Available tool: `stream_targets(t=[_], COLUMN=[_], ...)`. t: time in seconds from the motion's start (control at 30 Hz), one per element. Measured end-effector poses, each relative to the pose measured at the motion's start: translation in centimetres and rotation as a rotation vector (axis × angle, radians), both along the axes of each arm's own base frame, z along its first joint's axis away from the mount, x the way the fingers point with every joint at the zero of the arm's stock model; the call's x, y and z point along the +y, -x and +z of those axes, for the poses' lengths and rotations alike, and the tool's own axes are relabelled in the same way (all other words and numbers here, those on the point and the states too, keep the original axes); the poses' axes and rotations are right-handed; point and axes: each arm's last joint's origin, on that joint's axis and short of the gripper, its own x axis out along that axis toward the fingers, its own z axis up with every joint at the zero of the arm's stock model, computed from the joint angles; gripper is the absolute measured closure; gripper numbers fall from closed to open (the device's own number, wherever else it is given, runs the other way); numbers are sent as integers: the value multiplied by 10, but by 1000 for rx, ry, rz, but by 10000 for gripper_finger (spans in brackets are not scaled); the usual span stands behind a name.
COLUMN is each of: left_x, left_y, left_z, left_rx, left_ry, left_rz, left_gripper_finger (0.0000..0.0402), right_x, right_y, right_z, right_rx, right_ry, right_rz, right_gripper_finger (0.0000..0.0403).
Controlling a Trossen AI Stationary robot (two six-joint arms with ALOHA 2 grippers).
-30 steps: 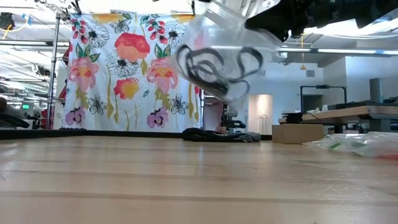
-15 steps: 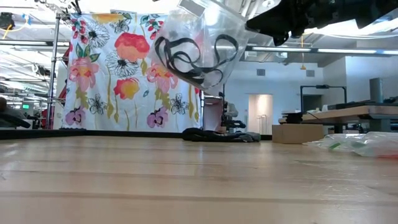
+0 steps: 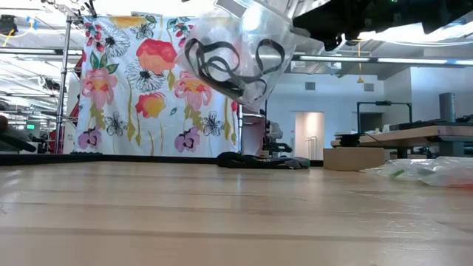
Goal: Sort rubber bands
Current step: Close the transparent zip bag containing the black rubber bands
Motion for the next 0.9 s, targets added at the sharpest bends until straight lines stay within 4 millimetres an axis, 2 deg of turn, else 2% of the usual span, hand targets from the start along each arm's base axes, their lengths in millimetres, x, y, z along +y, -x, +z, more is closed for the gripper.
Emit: stream_targets(t=[0.17, 0.3, 0.43, 0.6, 0.73, 0.9], left_x=[1, 8, 20, 33, 39, 41], left_y=[-2, -8, -15, -21, -25, -26], left_z=[-3, -7, -12, -14, -15, -15], left_rx=[10, 25, 43, 28, 26, 25], left_ry=[15, 64, 138, 185, 234, 249], left_rz=[-51, -160, -249, -256, -327, -345], left_gripper_finger=[401, 401, 401, 401, 401, 401], right_x=[0, 0, 0, 0, 1, 1], right_y=[0, 0, 0, 1, 1, 0], right_z=[0, 1, -1, -5, -4, -3], right_rx=[-2, -4, 12, 54, 46, 42], right_ry=[27, 27, 28, 22, 12, 9], right_rz=[3, 3, 4, 22, 23, 23], right_gripper_finger=[237, 175, 139, 133, 137, 180])
